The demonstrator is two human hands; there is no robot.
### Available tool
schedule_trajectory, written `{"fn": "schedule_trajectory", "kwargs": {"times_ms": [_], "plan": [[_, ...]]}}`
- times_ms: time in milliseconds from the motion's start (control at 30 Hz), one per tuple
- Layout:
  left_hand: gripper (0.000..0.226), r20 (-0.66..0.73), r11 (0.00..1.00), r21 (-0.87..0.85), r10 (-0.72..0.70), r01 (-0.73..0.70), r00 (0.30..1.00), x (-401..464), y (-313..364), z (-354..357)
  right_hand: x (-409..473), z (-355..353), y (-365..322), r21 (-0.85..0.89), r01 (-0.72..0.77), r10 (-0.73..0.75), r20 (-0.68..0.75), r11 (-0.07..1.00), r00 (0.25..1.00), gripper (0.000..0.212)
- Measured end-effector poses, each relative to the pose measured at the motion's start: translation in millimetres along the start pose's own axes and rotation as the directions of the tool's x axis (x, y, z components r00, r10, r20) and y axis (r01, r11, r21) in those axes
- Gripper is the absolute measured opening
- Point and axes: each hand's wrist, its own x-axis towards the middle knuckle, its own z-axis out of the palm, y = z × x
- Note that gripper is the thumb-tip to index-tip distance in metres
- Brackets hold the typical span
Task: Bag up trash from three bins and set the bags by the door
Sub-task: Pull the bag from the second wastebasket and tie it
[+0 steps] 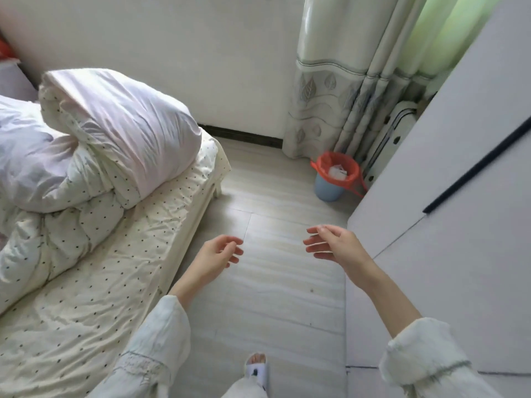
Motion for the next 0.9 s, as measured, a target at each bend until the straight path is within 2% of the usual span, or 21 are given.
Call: {"fn": "schedule_trajectory", "kwargs": {"times_ms": [200,400,667,900], "plan": [[0.020,0.036,0.999,0.030,0.018,-0.019,0.999,154.2,71.6,-11.1,145.2,-32.5,-67.8,0.036,-0.007,0.008,-0.027,0.999,1.000,0.026],[0.026,0.004,1.000,0.012,-0.028,0.028,1.000,304.8,106.5,-19.6,312.2,-47.7,-124.0,0.014,-0.021,0.020,0.059,1.000,0.998,0.026],[0.026,-0.119,0.993,-0.105,-0.074,0.062,0.990,512.7,192.1,-47.3,543.8,-63.8,-237.6,-0.026,0.021,-0.016,0.188,0.999,0.982,0.026],[0.023,-0.249,0.975,-0.195,-0.151,0.103,0.957,649.3,220.6,-116.2,704.1,-22.2,-326.3,-0.099,0.033,0.003,0.336,0.995,0.942,0.026]]}}
